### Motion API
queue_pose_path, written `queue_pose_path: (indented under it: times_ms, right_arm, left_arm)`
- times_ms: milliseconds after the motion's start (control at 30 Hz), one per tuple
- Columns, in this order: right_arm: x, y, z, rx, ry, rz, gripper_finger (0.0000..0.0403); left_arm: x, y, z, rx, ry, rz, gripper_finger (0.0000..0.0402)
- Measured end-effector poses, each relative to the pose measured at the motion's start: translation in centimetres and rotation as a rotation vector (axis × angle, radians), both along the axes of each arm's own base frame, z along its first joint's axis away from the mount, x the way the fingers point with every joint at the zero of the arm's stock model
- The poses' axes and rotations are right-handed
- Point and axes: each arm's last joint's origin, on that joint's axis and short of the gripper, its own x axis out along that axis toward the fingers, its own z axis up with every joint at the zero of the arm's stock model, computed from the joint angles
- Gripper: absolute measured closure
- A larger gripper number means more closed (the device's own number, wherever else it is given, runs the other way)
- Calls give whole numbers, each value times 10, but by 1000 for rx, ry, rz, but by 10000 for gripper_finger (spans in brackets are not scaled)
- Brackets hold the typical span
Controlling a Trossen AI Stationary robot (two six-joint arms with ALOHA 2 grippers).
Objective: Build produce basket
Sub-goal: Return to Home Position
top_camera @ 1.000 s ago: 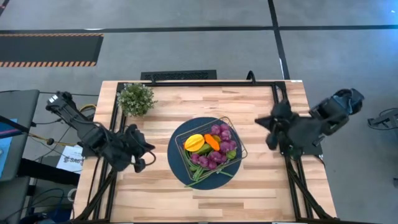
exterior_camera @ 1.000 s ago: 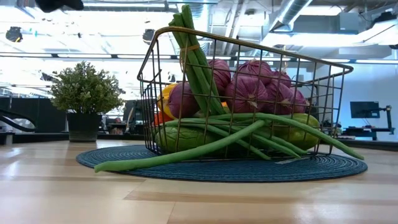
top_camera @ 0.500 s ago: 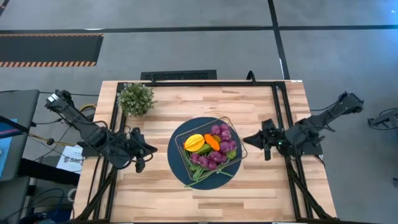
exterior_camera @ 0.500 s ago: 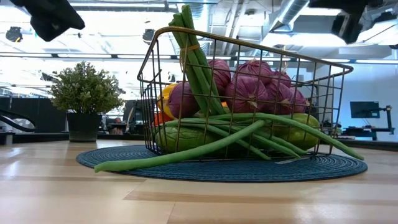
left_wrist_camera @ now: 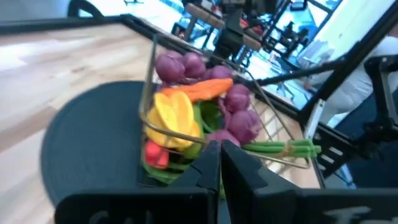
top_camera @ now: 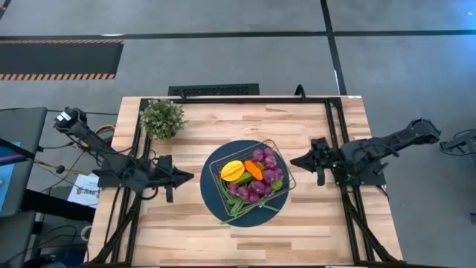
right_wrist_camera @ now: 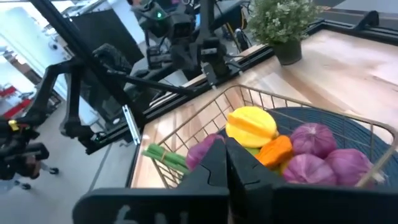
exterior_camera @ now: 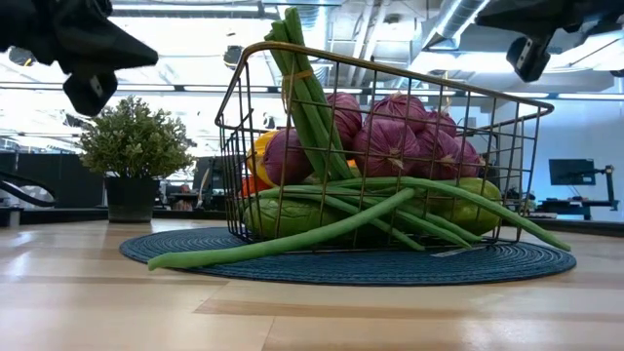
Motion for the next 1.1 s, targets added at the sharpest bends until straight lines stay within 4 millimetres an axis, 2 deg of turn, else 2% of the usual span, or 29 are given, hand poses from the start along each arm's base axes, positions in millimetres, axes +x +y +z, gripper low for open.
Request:
queue_pose_path:
  times_ms: [267, 533, 767, 933, 1100]
  right_arm:
    - [-18, -7, -3, -17, -5, 3, 402]
    - [-37, -14, -40, 32, -153, 0, 403]
    - [-56, -20, -50, 57, -255, -6, 403]
    - [-57, -22, -50, 49, -245, -32, 403]
    - [-55, -24, -57, 84, -193, -59, 402]
  left_arm:
    - [-8, 12, -1, 68, -46, 31, 401]
    - [-18, 22, -9, 54, -95, 72, 401]
    - [-25, 30, -9, 113, -100, 124, 401]
    - [-29, 41, -13, 121, -52, 167, 401]
    - [-30, 52, -10, 133, -68, 155, 401]
